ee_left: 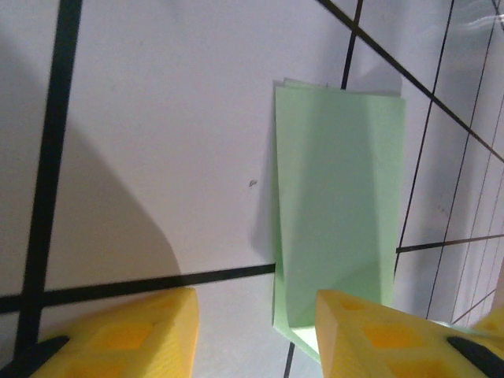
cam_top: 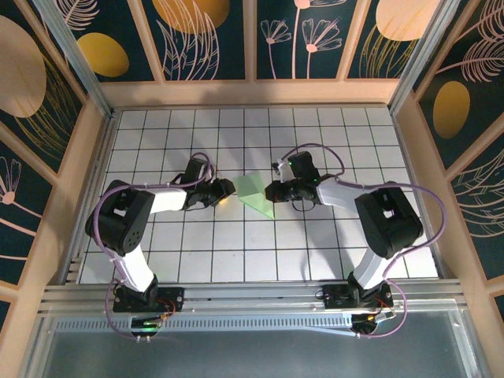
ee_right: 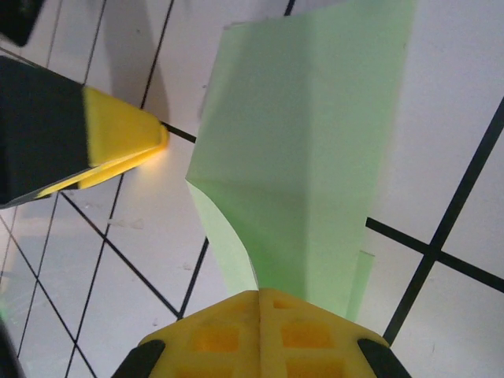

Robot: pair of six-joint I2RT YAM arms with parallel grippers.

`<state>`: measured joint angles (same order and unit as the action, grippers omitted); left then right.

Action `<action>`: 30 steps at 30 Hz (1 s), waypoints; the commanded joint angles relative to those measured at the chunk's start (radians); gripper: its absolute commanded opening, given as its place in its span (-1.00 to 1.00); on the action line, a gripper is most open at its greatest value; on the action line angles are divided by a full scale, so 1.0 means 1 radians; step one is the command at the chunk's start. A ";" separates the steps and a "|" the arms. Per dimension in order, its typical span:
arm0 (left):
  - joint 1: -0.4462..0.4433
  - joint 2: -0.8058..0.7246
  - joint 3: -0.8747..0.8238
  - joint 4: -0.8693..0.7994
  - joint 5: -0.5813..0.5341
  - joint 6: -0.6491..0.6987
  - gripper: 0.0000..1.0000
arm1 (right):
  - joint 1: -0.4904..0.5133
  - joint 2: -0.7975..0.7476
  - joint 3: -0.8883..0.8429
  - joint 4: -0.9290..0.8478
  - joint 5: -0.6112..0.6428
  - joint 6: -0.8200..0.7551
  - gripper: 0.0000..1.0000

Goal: Fold a paper plane with a square sheet of paper (fold left side to right side)
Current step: Fourth fold the wing at the center of the table.

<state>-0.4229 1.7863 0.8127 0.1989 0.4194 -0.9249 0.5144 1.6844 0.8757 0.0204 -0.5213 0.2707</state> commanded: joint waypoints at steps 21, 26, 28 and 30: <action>0.003 0.162 0.154 0.071 0.131 0.017 -0.49 | 0.003 -0.062 -0.050 0.057 -0.001 0.032 -1.00; 0.001 0.146 0.154 0.056 0.115 0.024 -0.88 | -0.002 -0.074 -0.029 -0.012 0.077 0.026 -0.51; 0.002 0.132 0.154 0.054 0.113 0.019 -0.95 | -0.002 -0.095 -0.005 -0.059 0.136 0.023 -0.23; -0.001 0.116 0.154 0.051 0.109 0.015 -0.96 | 0.004 -0.119 0.021 -0.119 0.203 0.014 -0.09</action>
<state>-0.4229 1.9327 0.9466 0.2577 0.5266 -0.9104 0.5140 1.6234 0.8490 -0.0105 -0.4274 0.2955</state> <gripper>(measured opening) 0.050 0.439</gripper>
